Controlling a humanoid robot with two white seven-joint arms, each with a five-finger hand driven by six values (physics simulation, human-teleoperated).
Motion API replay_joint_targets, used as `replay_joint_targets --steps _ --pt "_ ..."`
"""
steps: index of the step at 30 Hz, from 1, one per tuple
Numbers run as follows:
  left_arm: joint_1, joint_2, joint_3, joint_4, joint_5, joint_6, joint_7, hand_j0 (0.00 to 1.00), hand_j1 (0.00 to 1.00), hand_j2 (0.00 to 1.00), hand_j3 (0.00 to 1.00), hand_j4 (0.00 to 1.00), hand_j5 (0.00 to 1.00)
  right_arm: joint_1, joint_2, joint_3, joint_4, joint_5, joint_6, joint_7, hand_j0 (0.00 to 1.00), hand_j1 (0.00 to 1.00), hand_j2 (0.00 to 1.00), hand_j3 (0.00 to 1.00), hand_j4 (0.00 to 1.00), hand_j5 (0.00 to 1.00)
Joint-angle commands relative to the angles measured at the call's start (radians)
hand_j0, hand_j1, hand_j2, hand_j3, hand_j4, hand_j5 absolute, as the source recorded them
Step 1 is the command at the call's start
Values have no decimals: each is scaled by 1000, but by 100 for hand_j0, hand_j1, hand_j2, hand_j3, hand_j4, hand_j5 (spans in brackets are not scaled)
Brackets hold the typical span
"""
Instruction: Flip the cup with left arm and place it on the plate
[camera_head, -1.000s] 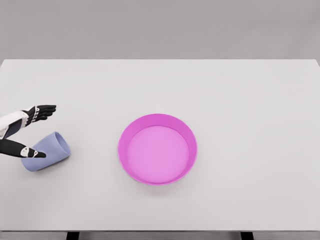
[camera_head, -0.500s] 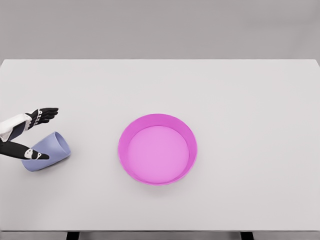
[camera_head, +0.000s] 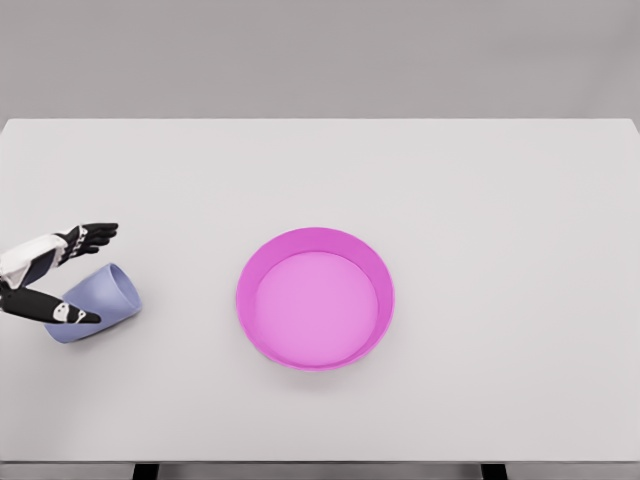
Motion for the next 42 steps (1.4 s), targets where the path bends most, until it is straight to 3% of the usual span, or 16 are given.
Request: replay_joint_targets --steps 1,42 --pt "0 -23 0 0 -26 9 0 100 100 100 100 100 100 0 0 0 0 0 0 1 100 100 100 100 100 100" --pt "0 -37 -2 0 -58 89 -2 100 100 100 100 100 100 0 0 0 0 0 0 1 100 100 100 100 100 100"
